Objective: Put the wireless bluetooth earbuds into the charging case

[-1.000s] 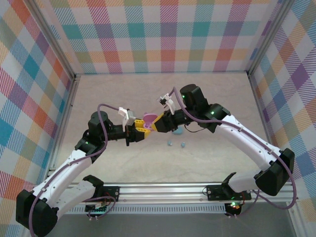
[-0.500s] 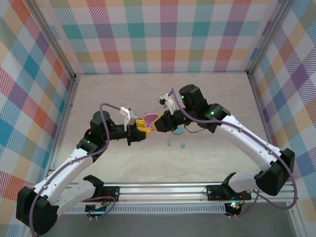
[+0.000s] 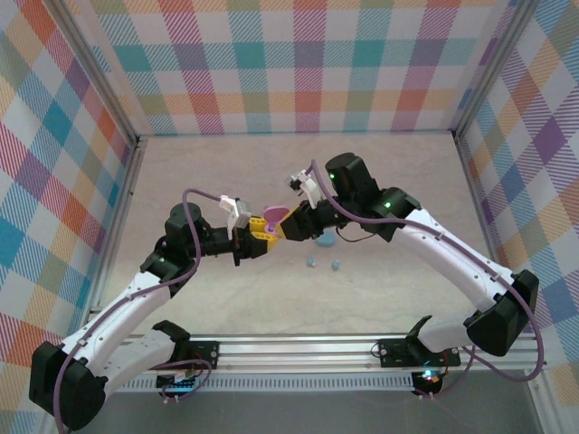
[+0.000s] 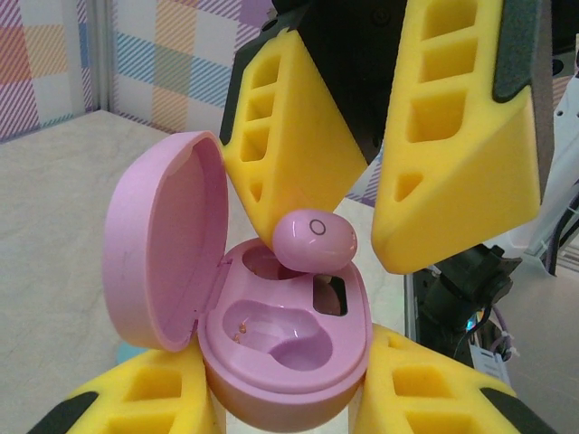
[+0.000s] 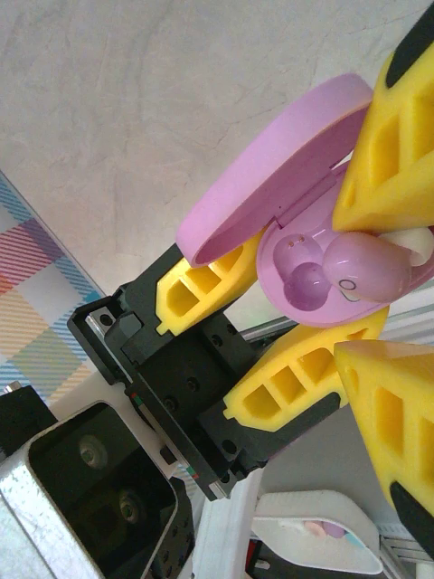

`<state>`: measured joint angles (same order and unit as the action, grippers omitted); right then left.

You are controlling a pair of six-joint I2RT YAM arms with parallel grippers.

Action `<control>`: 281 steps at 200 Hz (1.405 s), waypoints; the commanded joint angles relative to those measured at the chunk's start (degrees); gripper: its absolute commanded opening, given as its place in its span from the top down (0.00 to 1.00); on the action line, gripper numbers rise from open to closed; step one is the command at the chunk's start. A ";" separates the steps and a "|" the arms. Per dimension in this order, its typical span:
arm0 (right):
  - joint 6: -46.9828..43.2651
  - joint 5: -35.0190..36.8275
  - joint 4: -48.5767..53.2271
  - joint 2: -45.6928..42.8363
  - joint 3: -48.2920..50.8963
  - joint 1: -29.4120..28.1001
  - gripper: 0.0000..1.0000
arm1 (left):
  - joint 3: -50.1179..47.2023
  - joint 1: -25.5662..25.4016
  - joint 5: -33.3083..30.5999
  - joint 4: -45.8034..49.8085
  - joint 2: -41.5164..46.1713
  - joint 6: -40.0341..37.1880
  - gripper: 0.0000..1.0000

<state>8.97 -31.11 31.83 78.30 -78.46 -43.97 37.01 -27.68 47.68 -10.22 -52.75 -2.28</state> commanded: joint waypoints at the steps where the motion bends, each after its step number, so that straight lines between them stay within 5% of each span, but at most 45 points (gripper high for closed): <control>1: -0.57 2.37 -0.96 1.41 -1.61 -0.07 0.62 | 1.87 -1.85 5.76 -3.58 1.46 -0.31 0.99; 281: -2.89 5.54 0.85 1.87 -5.91 -1.35 0.60 | 0.43 -2.03 5.40 -3.67 1.52 1.10 1.00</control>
<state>8.08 -27.83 34.83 79.13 -81.93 -45.34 37.01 -27.79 47.33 -11.29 -52.64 -0.84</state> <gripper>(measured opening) 0.402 0.312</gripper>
